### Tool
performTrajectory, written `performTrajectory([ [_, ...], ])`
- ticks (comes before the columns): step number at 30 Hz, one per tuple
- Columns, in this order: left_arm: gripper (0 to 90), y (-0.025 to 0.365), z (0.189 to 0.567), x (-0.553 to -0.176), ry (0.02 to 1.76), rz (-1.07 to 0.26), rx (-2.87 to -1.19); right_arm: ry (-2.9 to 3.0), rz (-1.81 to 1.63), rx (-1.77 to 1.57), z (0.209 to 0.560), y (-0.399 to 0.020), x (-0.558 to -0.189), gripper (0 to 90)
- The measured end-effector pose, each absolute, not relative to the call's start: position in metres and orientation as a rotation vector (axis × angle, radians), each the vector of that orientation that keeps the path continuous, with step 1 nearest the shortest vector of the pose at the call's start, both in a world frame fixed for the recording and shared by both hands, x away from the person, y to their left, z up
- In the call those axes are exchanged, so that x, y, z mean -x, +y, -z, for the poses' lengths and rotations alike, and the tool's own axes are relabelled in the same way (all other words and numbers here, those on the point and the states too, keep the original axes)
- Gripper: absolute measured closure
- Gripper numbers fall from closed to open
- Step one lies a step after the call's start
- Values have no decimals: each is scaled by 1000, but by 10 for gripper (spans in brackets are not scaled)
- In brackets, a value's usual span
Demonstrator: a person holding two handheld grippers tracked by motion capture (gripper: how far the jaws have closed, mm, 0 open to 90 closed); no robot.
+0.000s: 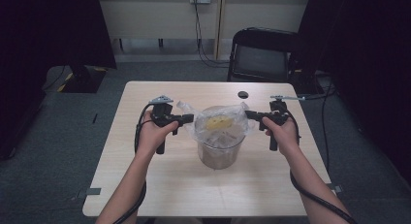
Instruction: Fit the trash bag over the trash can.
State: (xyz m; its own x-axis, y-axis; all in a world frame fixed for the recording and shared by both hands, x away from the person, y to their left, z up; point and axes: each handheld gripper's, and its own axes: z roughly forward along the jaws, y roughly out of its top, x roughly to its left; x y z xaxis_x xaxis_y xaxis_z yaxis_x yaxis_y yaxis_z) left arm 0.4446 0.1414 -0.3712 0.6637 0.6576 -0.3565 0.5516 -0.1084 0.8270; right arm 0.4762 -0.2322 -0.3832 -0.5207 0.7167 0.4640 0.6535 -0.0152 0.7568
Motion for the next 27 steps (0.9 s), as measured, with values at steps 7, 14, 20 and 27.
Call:
performTrajectory([
  [7,900,146,375,-431,957,-127,-1772,2166,-1580,-1460,379,-235,-461,900],
  [14,900,147,384,-416,934,-129,-1779,2173,-1571,-1439,384,-235,-447,900],
  [20,900,148,385,-414,935,-150,-1776,2161,-1572,-1433,386,-235,-442,900],
  [27,900,150,365,-425,931,-243,-1757,2110,-1572,-1388,368,-234,-448,900],
])
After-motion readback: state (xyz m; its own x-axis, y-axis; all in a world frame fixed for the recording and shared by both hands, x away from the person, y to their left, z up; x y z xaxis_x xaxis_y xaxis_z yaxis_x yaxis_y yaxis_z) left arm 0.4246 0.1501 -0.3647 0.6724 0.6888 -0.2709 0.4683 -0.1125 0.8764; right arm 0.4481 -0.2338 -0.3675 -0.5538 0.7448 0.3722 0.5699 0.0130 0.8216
